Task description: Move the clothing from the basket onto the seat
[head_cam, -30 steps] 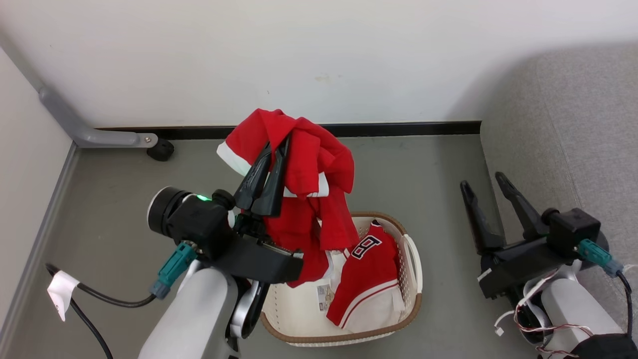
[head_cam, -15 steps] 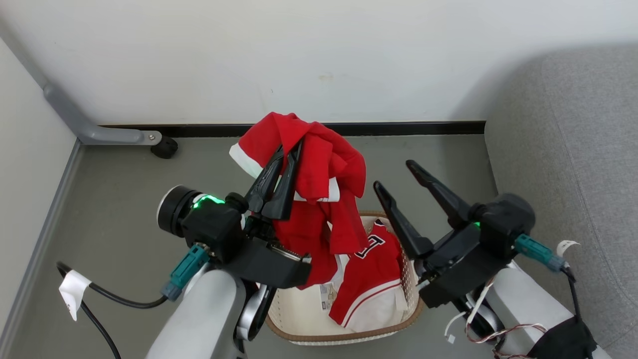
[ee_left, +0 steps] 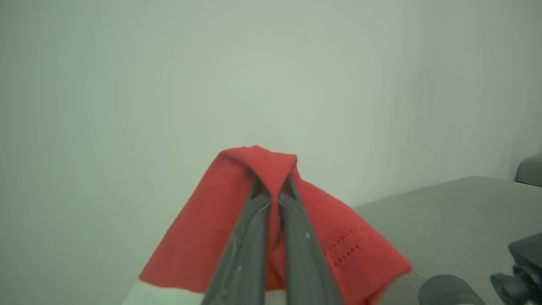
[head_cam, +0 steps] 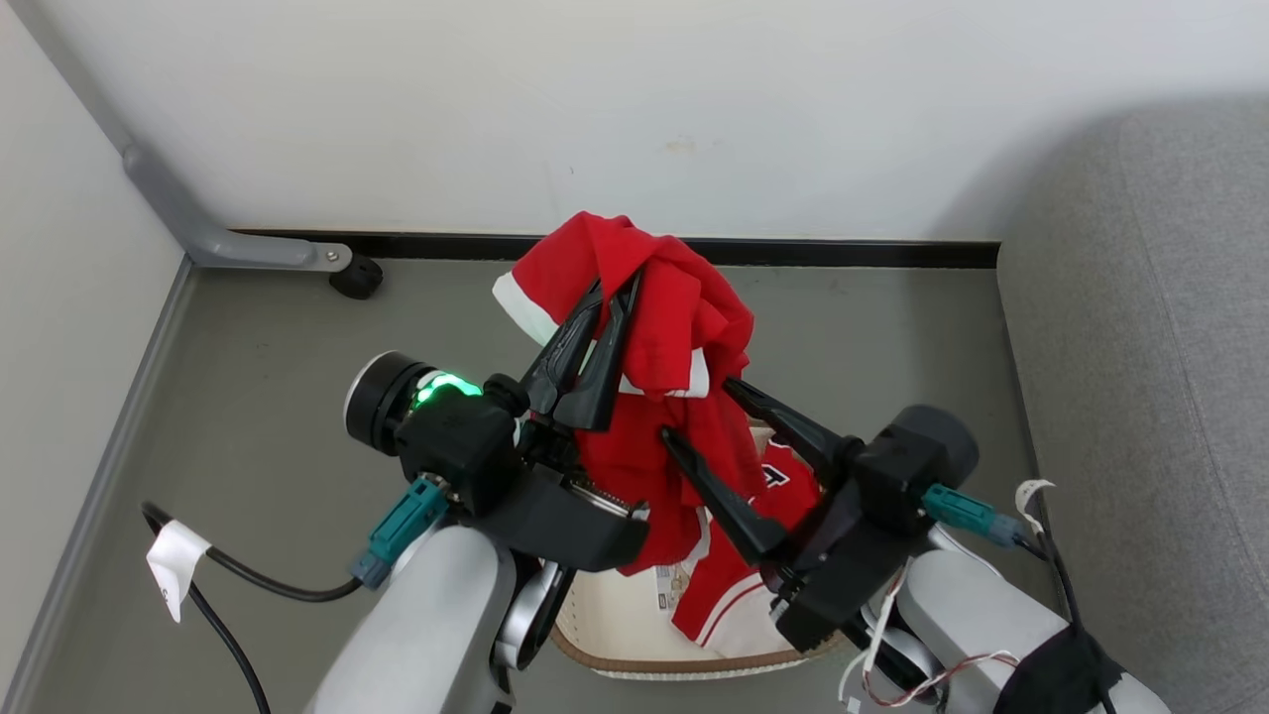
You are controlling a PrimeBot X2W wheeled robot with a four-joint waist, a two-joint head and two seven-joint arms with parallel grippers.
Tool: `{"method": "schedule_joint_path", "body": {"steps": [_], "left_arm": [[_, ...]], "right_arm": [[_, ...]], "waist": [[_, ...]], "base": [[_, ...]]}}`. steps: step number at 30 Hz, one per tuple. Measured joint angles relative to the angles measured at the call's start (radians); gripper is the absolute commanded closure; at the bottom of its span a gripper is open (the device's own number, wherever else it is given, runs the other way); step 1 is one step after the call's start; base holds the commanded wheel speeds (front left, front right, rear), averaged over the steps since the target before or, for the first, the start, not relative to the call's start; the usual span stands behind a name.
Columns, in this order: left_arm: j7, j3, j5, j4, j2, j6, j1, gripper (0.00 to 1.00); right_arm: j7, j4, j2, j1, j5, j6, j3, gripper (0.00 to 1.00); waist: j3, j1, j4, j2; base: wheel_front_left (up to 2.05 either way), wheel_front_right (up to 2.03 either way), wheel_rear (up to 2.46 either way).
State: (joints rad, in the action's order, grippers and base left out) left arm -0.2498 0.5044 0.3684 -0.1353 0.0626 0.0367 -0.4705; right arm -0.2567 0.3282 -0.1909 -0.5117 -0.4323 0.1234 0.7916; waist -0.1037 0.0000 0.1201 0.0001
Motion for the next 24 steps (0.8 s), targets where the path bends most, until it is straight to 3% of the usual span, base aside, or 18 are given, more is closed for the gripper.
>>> {"method": "schedule_joint_path", "body": {"steps": [10, 11, 13, 14, 24], "left_arm": [[0.000, 0.014, -0.001, 0.000, -0.006, 0.009, 0.000, 1.00], [0.000, 0.014, -0.001, 0.000, -0.007, 0.009, 0.001, 1.00], [0.000, 0.014, 0.000, -0.001, -0.007, 0.009, 0.001, 1.00], [0.000, 0.014, 0.000, -0.001, -0.008, 0.009, 0.001, 1.00], [0.000, 0.006, 0.004, -0.013, -0.010, 0.009, 0.004, 1.00]], "right_arm": [[0.000, 0.123, 0.043, -0.061, 0.000, 0.000, 0.019, 0.01], [0.000, 0.137, 0.048, -0.065, 0.000, 0.000, 0.022, 0.23], [0.000, 0.157, 0.056, -0.075, 0.000, 0.000, 0.027, 0.94], [0.000, 0.165, 0.060, -0.080, 0.000, 0.000, 0.030, 1.00], [0.000, 0.193, 0.074, -0.116, -0.034, 0.000, 0.049, 1.00]], "waist": [[-0.001, 0.0000, 0.013, 0.0000], [-0.001, 0.0001, 0.014, 0.0000], [-0.002, 0.0001, 0.016, 0.0000], [-0.002, 0.0000, 0.017, 0.0000], [-0.007, 0.0000, 0.019, 0.0000]], "base": [[0.00, 0.00, 0.00], [0.00, 0.00, 0.00], [0.00, 0.00, 0.00], [0.00, 0.00, 0.00], [0.00, 0.00, 0.00]]}}
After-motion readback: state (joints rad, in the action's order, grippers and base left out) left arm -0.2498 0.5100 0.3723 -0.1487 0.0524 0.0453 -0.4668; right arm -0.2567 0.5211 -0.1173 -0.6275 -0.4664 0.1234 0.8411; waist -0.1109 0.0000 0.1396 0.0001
